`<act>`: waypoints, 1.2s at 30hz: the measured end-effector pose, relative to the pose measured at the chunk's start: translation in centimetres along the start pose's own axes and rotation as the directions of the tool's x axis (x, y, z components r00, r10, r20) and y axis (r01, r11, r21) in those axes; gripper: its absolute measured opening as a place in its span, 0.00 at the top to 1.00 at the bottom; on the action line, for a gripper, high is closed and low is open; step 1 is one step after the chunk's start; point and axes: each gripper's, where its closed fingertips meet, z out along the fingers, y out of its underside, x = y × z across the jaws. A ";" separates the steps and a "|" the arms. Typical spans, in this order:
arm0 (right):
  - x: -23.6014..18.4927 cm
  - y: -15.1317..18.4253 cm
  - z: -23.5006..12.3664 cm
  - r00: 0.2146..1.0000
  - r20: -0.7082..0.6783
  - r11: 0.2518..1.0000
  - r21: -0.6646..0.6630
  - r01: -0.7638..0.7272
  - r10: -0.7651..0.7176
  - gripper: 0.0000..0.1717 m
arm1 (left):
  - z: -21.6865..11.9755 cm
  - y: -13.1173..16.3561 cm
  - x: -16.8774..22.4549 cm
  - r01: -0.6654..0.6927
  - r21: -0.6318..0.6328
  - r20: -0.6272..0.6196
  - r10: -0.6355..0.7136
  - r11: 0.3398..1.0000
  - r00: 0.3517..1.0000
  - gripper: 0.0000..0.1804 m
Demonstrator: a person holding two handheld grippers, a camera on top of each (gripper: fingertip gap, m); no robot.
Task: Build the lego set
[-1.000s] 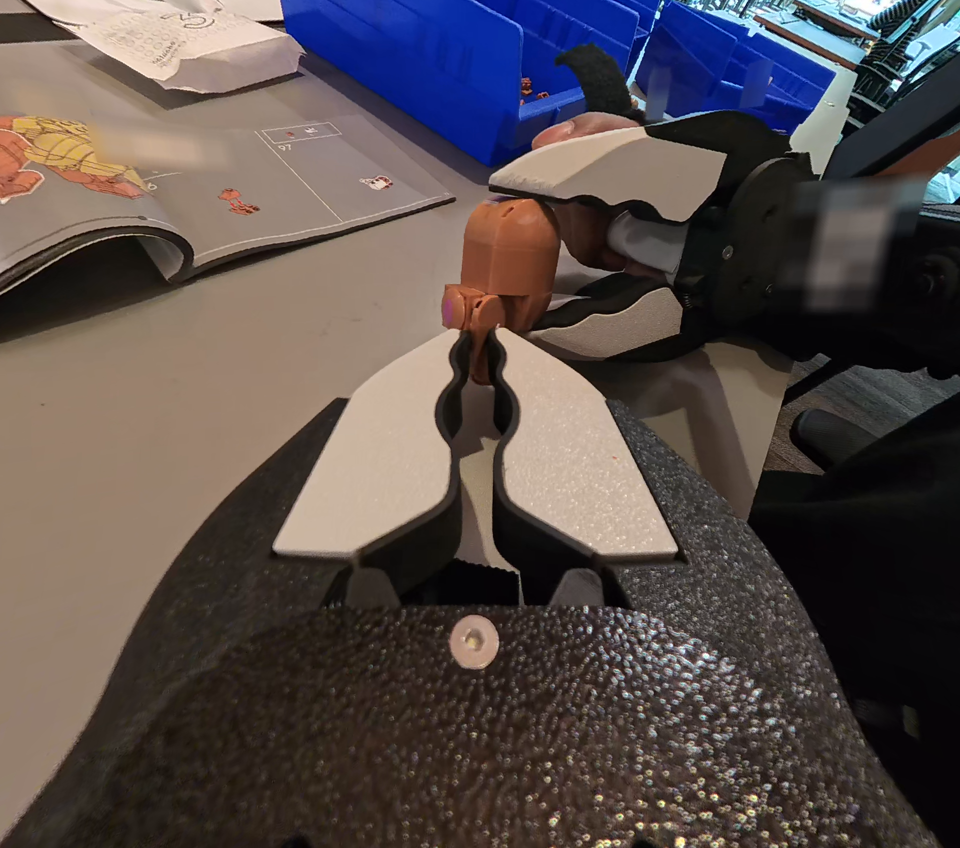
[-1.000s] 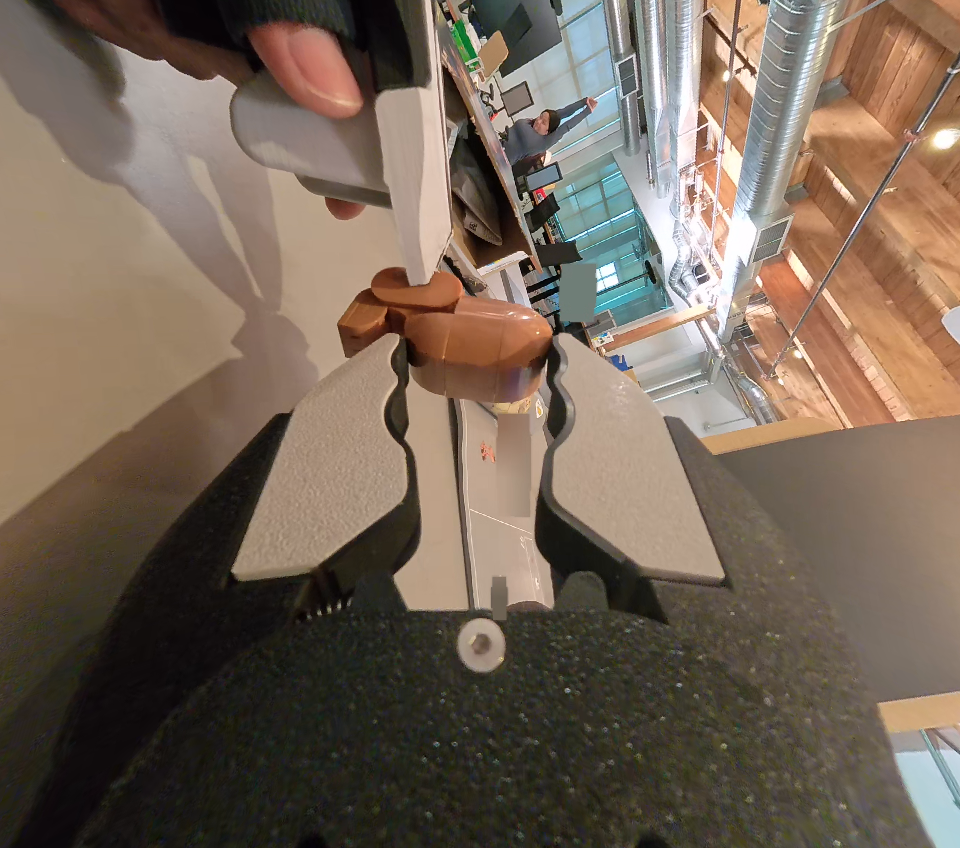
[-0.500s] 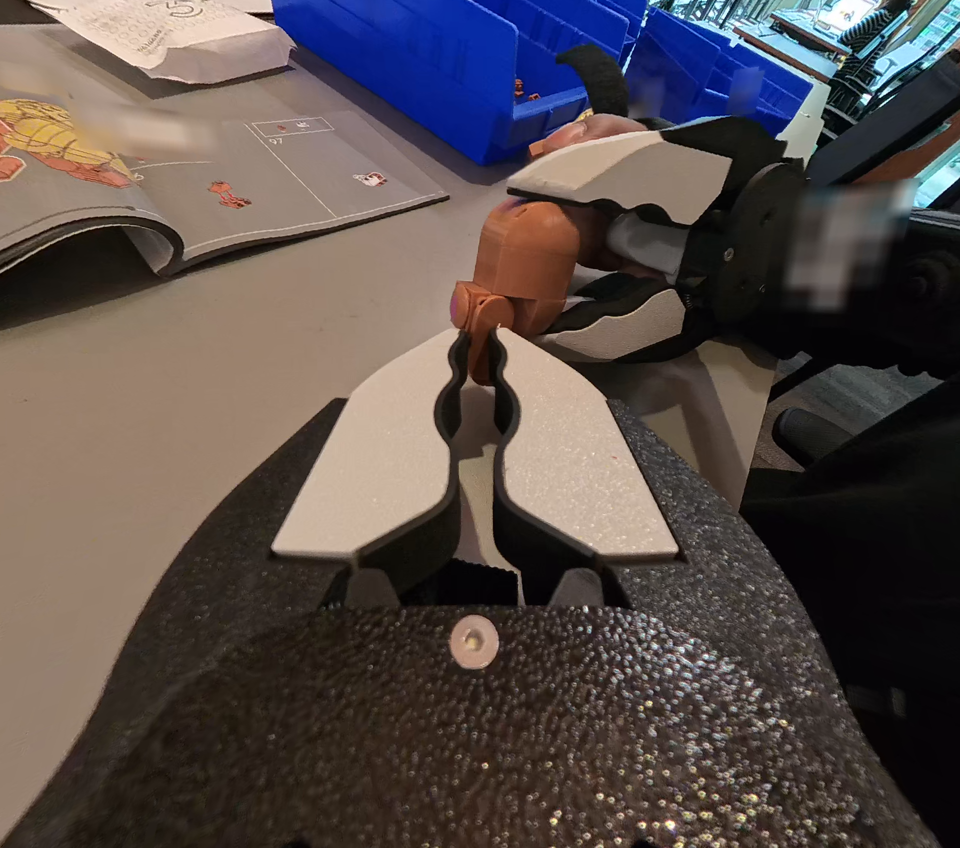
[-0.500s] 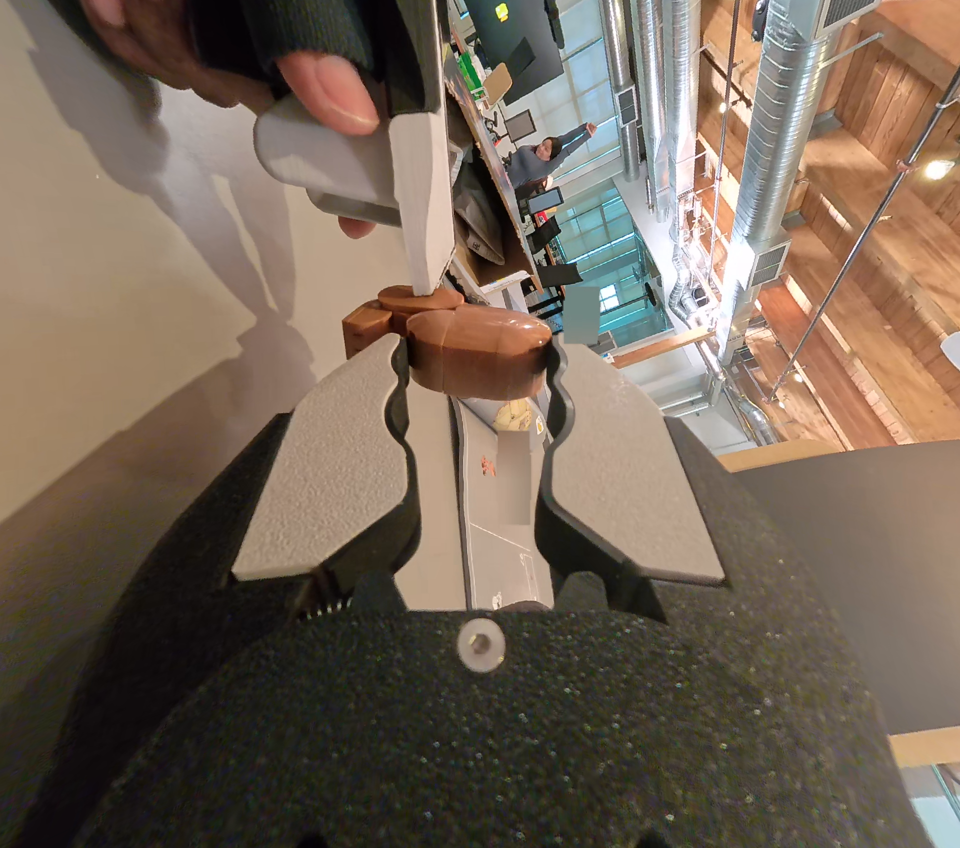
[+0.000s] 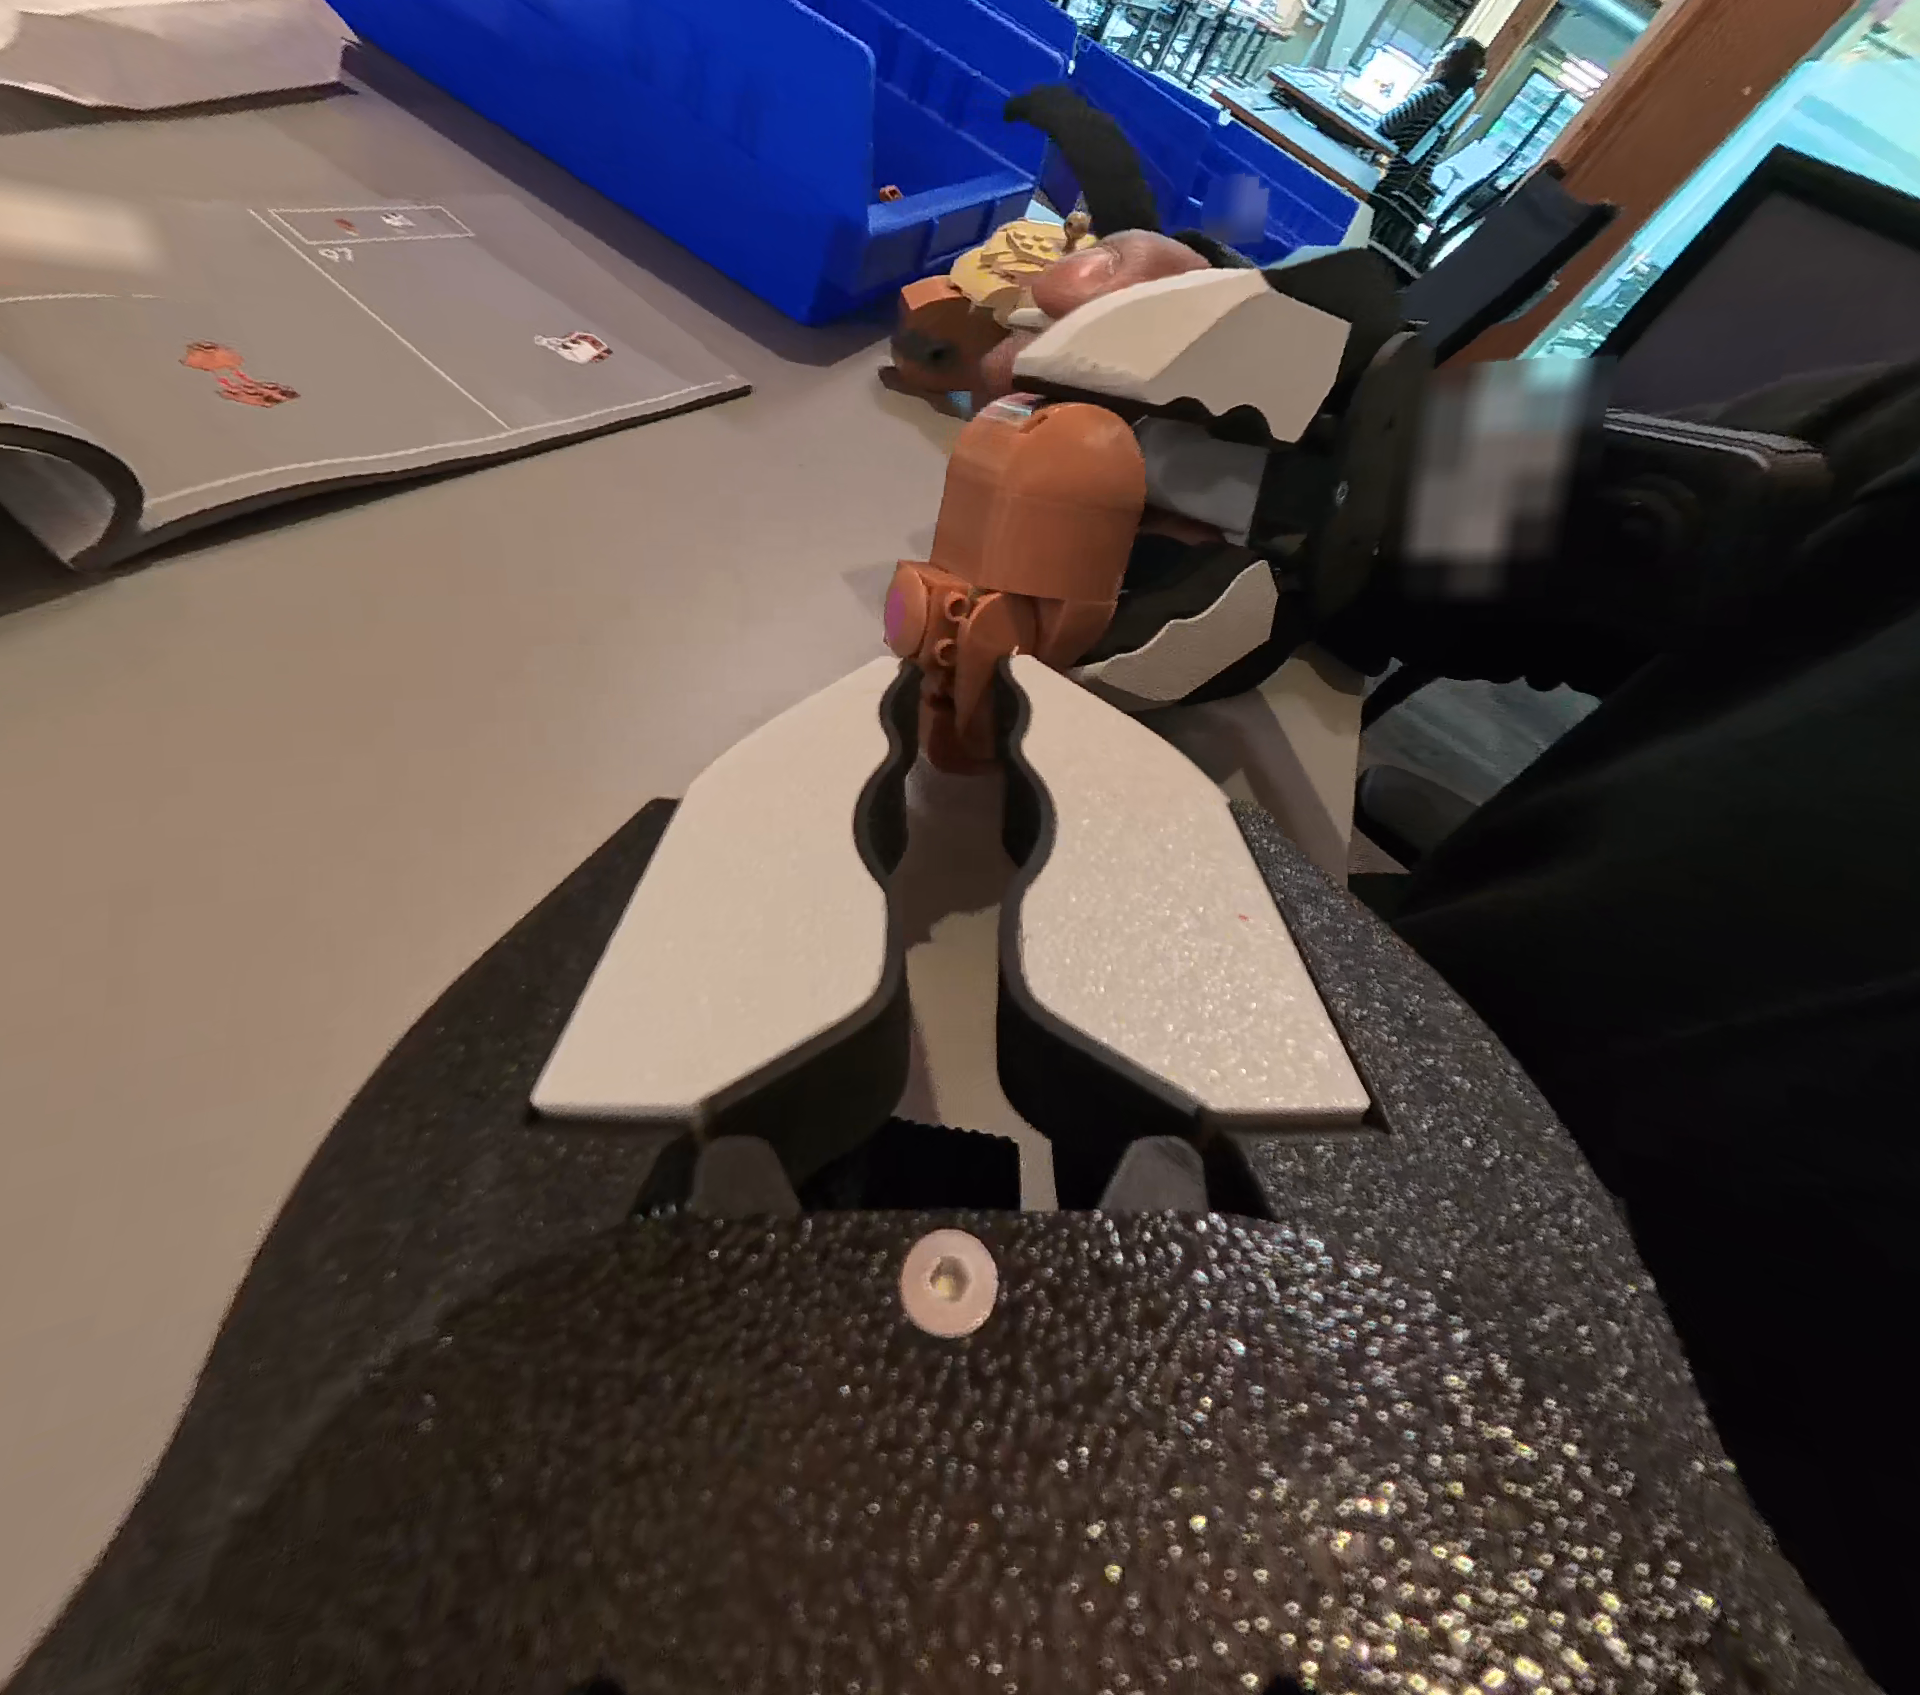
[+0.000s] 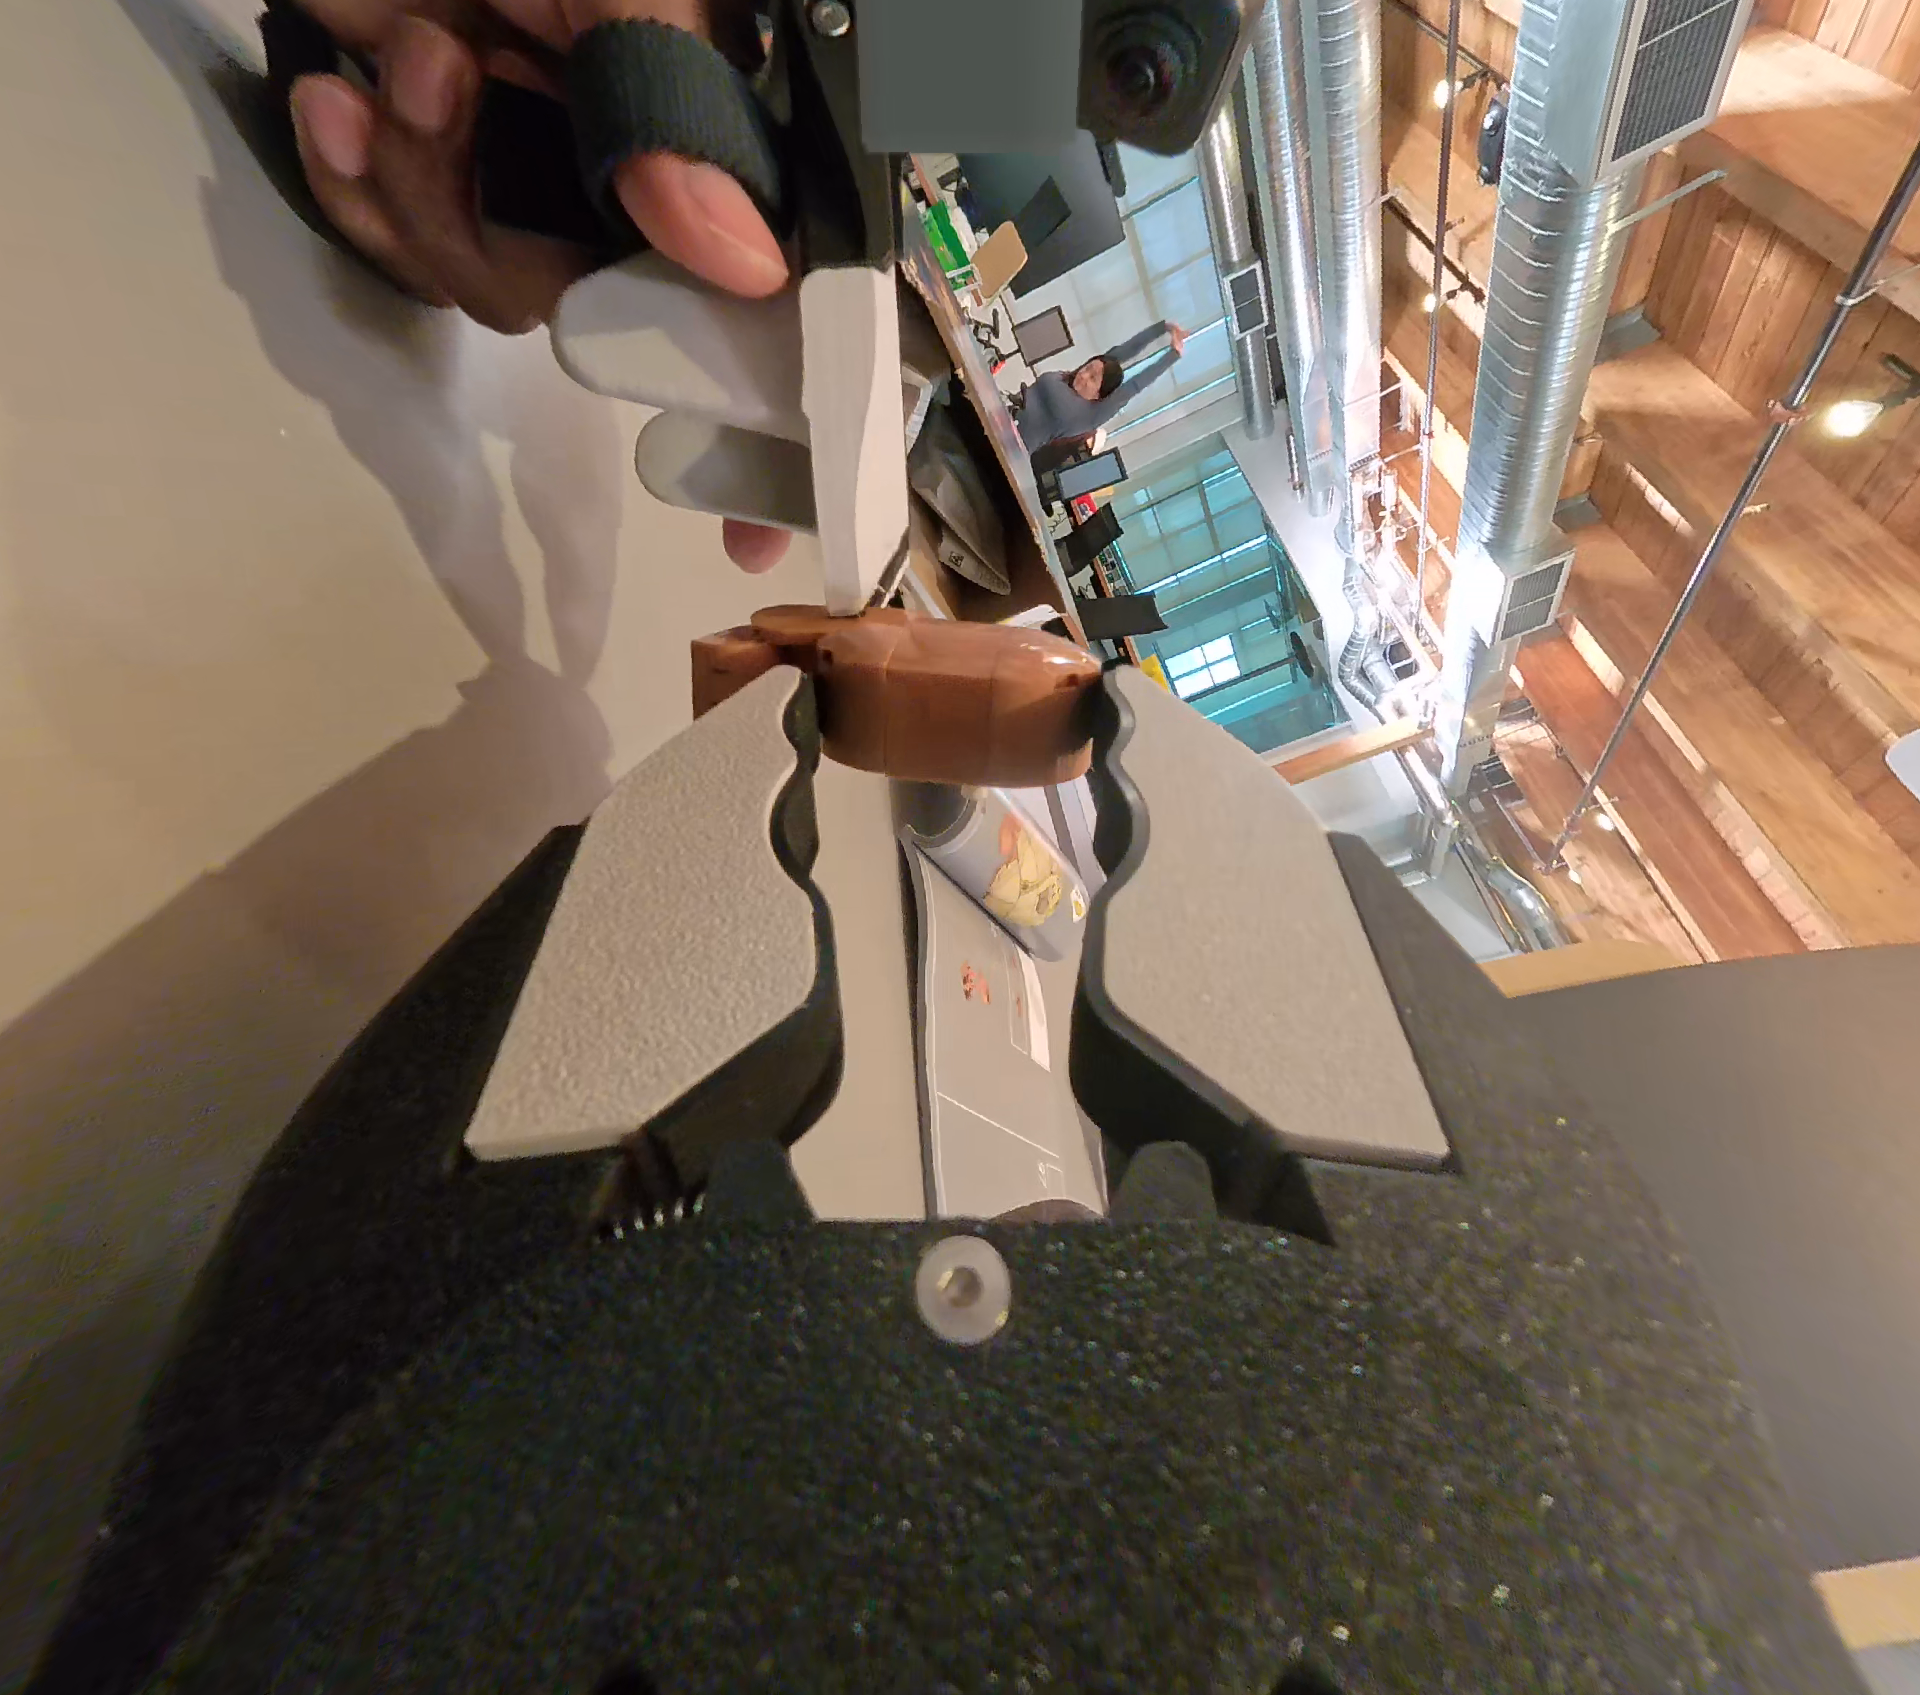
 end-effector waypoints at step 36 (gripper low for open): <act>-3.1 3.1 -1.2 0.912 0.282 0.954 -0.104 -0.281 0.300 0.70 | 2.3 2.6 -0.9 0.068 -0.217 0.080 -0.052 0.974 0.995 0.99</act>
